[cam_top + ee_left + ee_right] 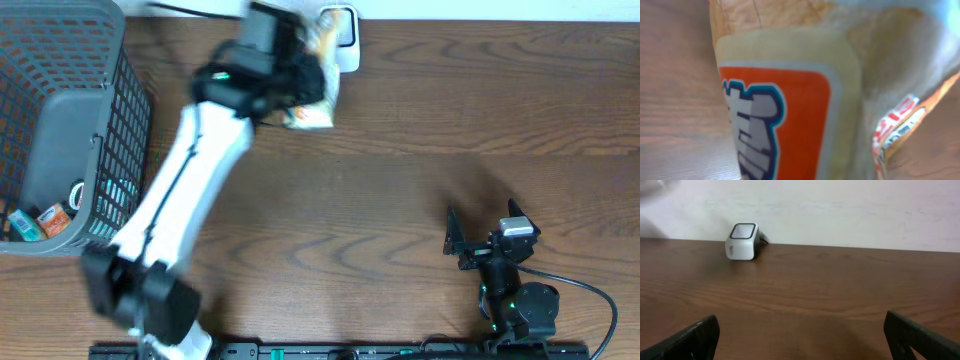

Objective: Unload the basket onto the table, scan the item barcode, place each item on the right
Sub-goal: 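Carry the snack bag to the scanner and drop it on the table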

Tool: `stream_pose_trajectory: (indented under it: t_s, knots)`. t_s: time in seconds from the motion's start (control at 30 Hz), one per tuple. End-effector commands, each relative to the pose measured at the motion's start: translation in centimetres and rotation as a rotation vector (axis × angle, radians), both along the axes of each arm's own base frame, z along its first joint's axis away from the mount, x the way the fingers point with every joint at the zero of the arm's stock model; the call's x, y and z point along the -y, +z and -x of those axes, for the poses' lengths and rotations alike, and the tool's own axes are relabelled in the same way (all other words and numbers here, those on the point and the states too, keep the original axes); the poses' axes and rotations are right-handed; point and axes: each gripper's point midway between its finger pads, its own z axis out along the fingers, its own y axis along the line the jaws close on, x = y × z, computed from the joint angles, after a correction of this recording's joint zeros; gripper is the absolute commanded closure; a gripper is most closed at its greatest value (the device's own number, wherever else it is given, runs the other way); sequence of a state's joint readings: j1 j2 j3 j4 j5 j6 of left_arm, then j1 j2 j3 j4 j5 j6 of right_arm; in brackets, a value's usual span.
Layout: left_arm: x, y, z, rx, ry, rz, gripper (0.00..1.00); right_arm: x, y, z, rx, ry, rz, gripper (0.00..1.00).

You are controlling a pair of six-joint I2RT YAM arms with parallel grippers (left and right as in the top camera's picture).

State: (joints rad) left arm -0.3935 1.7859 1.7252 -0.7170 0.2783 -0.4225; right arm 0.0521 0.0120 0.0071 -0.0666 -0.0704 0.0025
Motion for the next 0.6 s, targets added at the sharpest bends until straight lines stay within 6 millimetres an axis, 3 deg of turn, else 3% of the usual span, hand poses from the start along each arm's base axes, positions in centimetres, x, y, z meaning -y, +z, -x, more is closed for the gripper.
stream_pose_trajectory:
  t_s: [0.0, 0.07, 0.17, 0.23, 0.3, 0.33, 0.4, 0.47, 0.57]
  knots:
    - [2.1, -5.5, -0.1, -0.083, -0.02, -0.087, 0.93, -0.1, 0.0, 0.0, 0.001, 0.004, 0.011, 0.01]
    - [3.4, -8.8, 0.3, -0.151, -0.037, -0.112, 0.93, -0.1, 0.0, 0.0, 0.001, 0.004, 0.011, 0.01]
    - [5.3, -12.2, 1.4, -0.232, -0.06, -0.128, 0.93, -0.1, 0.0, 0.0, 0.001, 0.004, 0.011, 0.01]
    - [6.0, -12.7, 2.0, -0.244, -0.08, -0.135, 0.92, -0.1, 0.0, 0.0, 0.001, 0.004, 0.011, 0.01]
    - [6.5, -12.7, 2.3, -0.243, -0.091, -0.137, 0.78, -0.1, 0.0, 0.0, 0.001, 0.004, 0.011, 0.01]
    - [6.9, -12.7, 2.6, -0.242, -0.101, -0.138, 0.49, -0.1, 0.0, 0.0, 0.001, 0.004, 0.011, 0.01]
    - [7.2, -12.7, 2.9, -0.243, -0.11, -0.14, 0.48, -0.1, 0.0, 0.0, 0.001, 0.004, 0.011, 0.01]
    - [7.5, -12.8, 3.3, -0.245, -0.123, -0.145, 0.32, -0.1, 0.0, 0.0, 0.001, 0.004, 0.011, 0.01]
    - [7.6, -12.1, 2.9, -0.219, -0.14, -0.145, 0.29, -0.1, 0.0, 0.0, 0.001, 0.004, 0.011, 0.01]
